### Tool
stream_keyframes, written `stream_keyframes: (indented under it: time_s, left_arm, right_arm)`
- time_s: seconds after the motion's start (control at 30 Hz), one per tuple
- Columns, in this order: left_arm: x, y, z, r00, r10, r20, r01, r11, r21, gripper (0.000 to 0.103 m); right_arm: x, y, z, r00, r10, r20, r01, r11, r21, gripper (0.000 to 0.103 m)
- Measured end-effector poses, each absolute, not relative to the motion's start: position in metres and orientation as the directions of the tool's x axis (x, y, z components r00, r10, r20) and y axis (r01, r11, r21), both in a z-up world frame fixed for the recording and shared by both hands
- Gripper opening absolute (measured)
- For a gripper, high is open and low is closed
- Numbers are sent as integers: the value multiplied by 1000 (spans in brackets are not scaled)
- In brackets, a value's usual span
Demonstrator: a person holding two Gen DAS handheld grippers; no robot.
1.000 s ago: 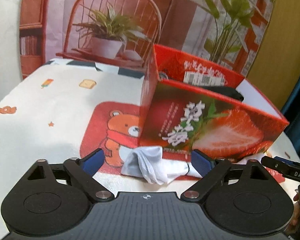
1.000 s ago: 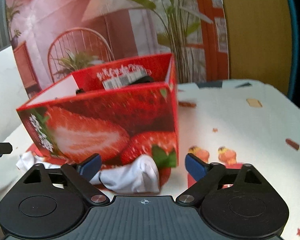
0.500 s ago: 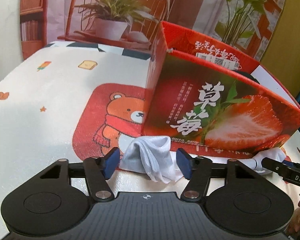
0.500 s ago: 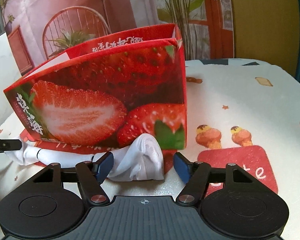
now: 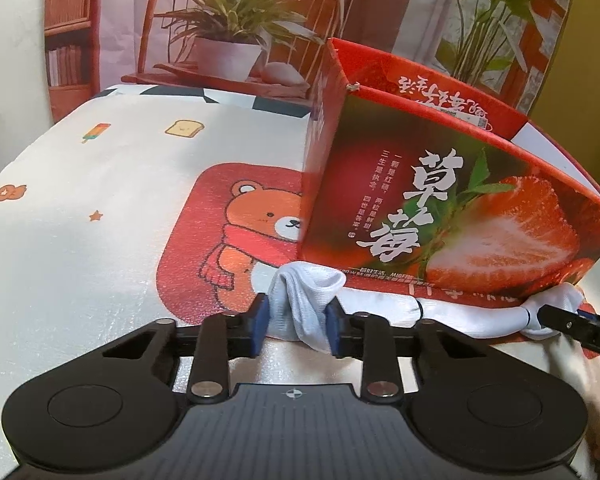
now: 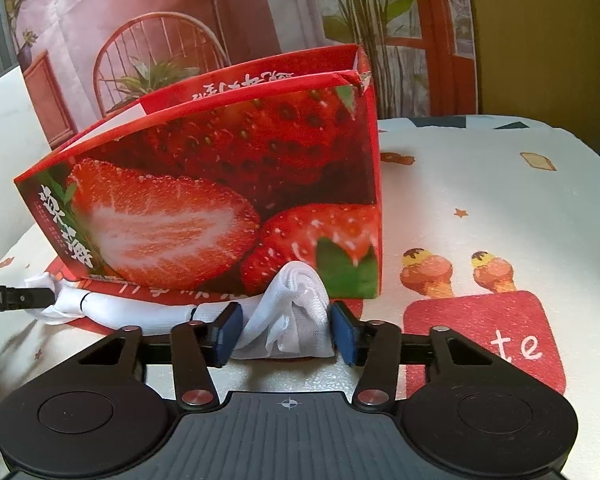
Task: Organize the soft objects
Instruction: 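Close both grippers on the white sock, then lift the white sock with both grippers over the red box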
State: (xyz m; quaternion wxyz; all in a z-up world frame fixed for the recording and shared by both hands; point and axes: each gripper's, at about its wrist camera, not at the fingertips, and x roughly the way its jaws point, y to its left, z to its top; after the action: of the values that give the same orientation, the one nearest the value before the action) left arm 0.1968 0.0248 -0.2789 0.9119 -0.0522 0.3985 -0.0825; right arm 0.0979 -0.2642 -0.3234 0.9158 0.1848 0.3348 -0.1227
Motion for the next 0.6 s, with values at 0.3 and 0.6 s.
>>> stream_keyframes:
  time_s: [0.3,0.6]
  left_arm:
    - [182,21,-280,668,-203,-716,141,979,-147,17]
    - [179,22,-281,665,-201,-720,139,980,-146,17]
  right_arm:
    - [89,-262,-323,753,-116,-648,351,903,247,27]
    - [90,-254,-322,757,-111,-644,316,925,212,26]
